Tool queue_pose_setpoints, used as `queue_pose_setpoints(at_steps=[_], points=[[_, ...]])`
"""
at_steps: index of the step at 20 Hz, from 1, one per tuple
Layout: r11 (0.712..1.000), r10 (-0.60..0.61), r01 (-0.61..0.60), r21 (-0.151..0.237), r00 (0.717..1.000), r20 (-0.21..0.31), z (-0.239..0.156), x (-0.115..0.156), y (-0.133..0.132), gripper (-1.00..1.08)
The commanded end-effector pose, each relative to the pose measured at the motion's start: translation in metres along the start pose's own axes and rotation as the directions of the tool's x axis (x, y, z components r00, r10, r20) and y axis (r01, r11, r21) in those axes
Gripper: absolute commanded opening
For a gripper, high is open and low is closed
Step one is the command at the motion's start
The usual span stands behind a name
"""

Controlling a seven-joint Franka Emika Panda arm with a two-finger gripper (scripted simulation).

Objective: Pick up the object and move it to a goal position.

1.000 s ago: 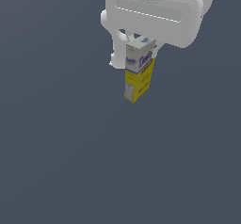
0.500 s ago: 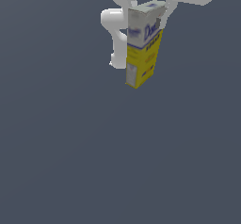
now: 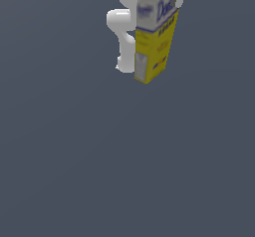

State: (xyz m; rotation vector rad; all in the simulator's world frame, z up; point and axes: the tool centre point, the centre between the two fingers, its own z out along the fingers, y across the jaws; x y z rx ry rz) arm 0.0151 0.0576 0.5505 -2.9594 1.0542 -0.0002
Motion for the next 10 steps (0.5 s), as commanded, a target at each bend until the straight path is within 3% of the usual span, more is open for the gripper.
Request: queue_pose_setpoints(at_steps=[1,10], points=[[1.000,0.000,0.000,0.000,1.000,0.000,-0.0049,0.0003,-0.0004,-1.00],[1.000,0.000,0.000,0.000,1.000,0.000,-0.0110,0.0008,-0.0011,-1.00]])
